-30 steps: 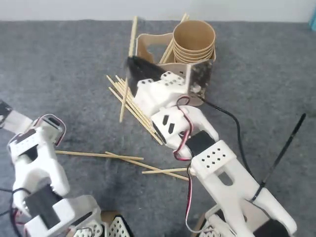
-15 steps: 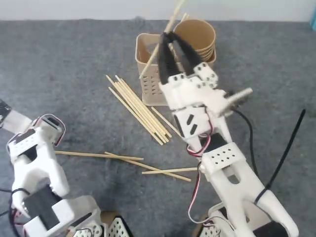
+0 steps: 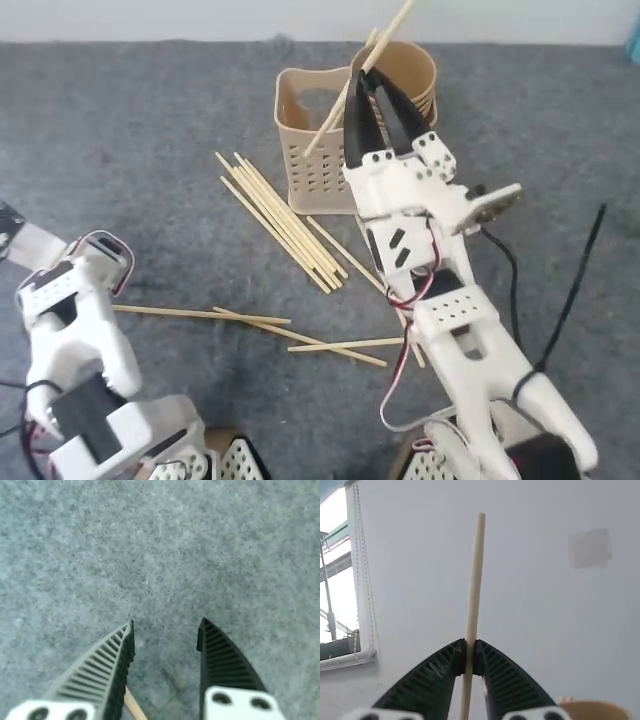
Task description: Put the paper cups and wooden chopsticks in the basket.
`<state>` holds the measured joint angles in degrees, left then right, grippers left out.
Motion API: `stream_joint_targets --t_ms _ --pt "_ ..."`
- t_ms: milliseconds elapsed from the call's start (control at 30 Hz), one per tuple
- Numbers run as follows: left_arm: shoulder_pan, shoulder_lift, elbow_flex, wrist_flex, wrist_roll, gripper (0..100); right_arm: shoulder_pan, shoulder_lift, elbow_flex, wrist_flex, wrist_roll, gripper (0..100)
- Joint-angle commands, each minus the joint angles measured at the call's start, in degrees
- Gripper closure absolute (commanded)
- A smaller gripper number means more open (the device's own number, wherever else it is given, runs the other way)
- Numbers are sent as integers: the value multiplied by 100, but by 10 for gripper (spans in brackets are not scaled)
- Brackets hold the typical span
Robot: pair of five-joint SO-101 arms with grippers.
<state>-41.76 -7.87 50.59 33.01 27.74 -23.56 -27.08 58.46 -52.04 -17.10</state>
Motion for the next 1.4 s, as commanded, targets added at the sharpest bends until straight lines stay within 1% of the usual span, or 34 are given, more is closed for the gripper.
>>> stream_joint_targets --t_ms 0,367,533,667,700,800,867,933,1000,1133,1267,1367 --pt "44 -9 -259 26 26 804 154 312 -703 -330 -70 991" --pt "44 -9 -268 26 26 804 295 813 -1547 -338 -70 991" --pt "44 -9 -268 26 26 804 435 1525 -1776 -338 -70 991" --pt "44 -9 -268 26 26 804 391 2185 -1776 -338 -62 987" --pt "44 -9 -268 26 26 804 330 2308 -1776 -330 -44 981" --pt "44 -9 -268 26 26 804 189 2448 -1749 -268 -9 918" --pt "44 -9 -268 26 26 804 84 2413 -1741 57 193 893" --pt "44 -9 -268 26 26 804 48 2273 -1732 303 237 909" --pt "44 -9 -268 26 26 804 66 2000 -1582 426 105 940" --pt "44 -9 -268 26 26 804 4 954 -1029 936 18 956" --pt "44 -9 -277 26 26 804 -198 -673 -387 2246 9 956" --pt "44 -9 -277 26 26 804 -426 -2035 18 3644 9 956"
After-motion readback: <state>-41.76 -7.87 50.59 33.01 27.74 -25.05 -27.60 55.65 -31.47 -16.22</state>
